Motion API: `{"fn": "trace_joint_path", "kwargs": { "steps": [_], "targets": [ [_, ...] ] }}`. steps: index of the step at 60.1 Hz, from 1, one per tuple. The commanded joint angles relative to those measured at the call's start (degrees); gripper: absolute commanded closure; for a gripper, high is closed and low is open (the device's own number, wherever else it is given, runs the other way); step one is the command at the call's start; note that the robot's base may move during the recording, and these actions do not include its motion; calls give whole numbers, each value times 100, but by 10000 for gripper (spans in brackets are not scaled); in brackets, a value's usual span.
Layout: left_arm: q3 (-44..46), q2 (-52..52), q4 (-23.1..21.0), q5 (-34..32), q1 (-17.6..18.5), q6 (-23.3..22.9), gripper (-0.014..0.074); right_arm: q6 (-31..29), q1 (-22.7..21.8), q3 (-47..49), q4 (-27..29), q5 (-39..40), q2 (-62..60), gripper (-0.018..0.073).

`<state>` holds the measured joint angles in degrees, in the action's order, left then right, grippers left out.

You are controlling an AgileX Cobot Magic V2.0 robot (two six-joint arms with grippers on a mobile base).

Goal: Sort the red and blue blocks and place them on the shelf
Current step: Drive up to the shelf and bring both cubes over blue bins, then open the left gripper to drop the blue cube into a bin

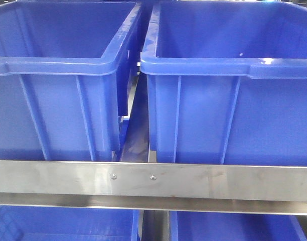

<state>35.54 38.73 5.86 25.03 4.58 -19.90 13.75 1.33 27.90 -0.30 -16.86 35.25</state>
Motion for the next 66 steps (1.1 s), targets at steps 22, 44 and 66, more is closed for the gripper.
{"fn": "trace_joint_path", "kwargs": {
  "steps": [22,44,66],
  "targets": [
    [181,8,19,-477,-14,-41,470,-21,-26,170,-61,485,12,495],
    [181,8,19,-477,-14,-41,470,-21,-26,170,-61,514,9,495],
    [181,8,-27,-509,-14,-41,470,-21,-26,185,-18,669,9,495]
  ]
}}
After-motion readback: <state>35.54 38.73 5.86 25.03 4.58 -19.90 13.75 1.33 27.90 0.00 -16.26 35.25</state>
